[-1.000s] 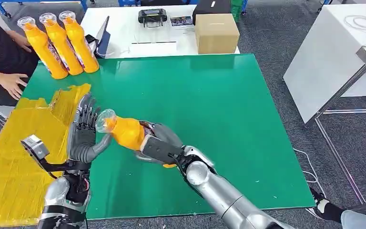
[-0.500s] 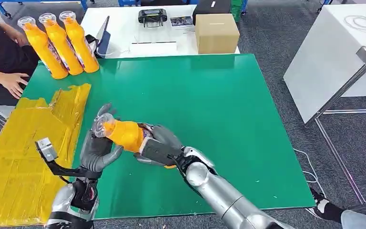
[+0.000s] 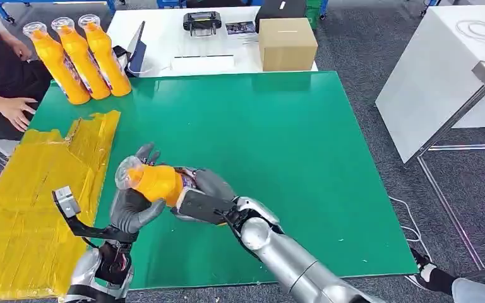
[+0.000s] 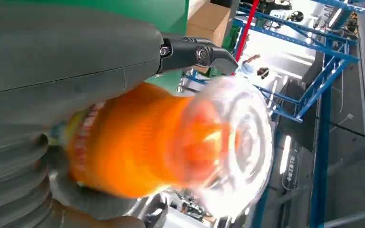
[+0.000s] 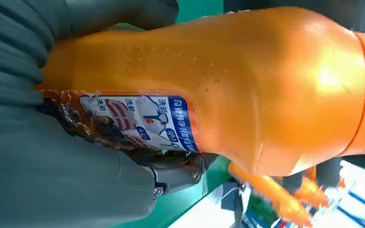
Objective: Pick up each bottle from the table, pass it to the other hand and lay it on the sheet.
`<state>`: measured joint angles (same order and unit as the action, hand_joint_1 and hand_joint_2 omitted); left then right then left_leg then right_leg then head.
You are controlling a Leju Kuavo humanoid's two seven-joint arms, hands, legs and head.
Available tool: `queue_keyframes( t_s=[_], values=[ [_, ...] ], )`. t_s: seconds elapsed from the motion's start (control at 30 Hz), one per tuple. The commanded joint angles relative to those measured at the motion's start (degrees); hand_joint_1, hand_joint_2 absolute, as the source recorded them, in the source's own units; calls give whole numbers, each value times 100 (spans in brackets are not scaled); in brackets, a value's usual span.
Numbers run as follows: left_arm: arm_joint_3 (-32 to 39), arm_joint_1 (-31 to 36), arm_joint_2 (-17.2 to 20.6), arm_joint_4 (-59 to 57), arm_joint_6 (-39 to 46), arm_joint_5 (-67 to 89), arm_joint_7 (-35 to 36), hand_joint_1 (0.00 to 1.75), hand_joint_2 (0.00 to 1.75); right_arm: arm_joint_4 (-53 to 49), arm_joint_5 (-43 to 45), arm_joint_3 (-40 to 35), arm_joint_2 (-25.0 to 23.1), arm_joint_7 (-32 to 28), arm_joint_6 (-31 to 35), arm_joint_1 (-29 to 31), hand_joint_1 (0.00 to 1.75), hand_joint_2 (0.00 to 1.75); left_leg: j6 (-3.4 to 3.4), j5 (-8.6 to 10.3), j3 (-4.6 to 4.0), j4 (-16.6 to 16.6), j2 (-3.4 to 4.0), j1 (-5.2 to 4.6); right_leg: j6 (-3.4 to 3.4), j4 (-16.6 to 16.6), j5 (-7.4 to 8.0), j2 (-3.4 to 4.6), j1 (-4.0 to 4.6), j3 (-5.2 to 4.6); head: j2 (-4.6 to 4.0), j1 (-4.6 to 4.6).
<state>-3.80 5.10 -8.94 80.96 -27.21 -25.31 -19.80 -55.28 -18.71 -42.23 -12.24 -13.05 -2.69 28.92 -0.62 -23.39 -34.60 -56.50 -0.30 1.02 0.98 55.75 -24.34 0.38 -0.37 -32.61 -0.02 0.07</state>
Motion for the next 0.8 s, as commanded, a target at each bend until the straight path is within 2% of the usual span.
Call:
queue_keyframes(
  t_s=[0.03, 0.4, 0.5, 0.57, 0.6, 0.63, 0.7, 0.73, 0.77, 0.8],
  values=[
    [17, 188, 158, -365, 64, -32, -57, 0, 175, 533, -126, -644, -128, -20, -78, 81, 175, 175, 6, -11, 33, 7, 3, -2, -2, -7, -11, -3, 0, 34, 0, 0],
    [266, 234, 200, -392, 131, -5, -143, 0, 175, 681, -274, -1099, -182, -98, -92, -152, 175, 175, 5, -9, 30, 9, 2, -1, -3, -10, -9, -4, 1, 31, 0, 2],
    [313, 245, 210, -402, 121, -18, -153, 0, 175, 711, -286, -1125, -170, -106, -84, -151, 175, 175, 6, -15, 46, 12, 3, 0, -5, -13, -15, -4, 2, 48, 0, 0],
    [351, 255, 208, -402, 98, -19, -160, 0, 175, 742, -283, -1141, -149, -107, -78, -121, 175, 175, 3, -6, 22, 8, -2, -1, -2, -8, -7, -6, 0, 23, 0, 0],
    [353, 264, 211, -403, 90, -15, -157, 0, 175, 755, -282, -1134, -134, -107, -75, -112, 175, 175, 7, -20, 53, 9, -2, 0, -5, -11, -22, -11, 3, 56, 0, 0],
    [361, 270, 208, -417, 77, -5, -148, 0, 175, 783, -278, -1131, -131, -109, -65, -101, 175, 175, 3, -5, 20, 7, -3, 0, -2, -8, -7, -7, 1, 22, 0, 0],
    [326, 266, 229, -438, 14, 19, -126, 0, 175, 818, -276, -1124, -127, -112, -54, -84, 175, 175, 6, -13, 38, 8, -4, 1, -3, -11, -14, -11, 4, 43, 0, 0],
    [315, 262, 231, -453, -2, 33, -121, 5, 175, 830, -276, -1122, -130, -113, -48, -77, 175, 175, 5, -9, 31, 8, -4, -1, -2, -10, -11, -9, 1, 34, 0, 0],
    [281, 256, 261, -473, -30, 64, -104, 171, 175, 841, -273, -1121, -135, -115, -44, -68, 175, 175, 5, -9, 32, 9, -5, -1, -3, -10, -11, -11, 1, 36, 0, 2],
    [244, 249, 295, -499, -111, 72, -133, 175, 175, 863, -267, -1127, -147, -125, -45, -46, 175, 175, 4, -6, 24, 8, -5, 0, -2, -9, -8, -10, 1, 27, 0, 0]
  ],
)
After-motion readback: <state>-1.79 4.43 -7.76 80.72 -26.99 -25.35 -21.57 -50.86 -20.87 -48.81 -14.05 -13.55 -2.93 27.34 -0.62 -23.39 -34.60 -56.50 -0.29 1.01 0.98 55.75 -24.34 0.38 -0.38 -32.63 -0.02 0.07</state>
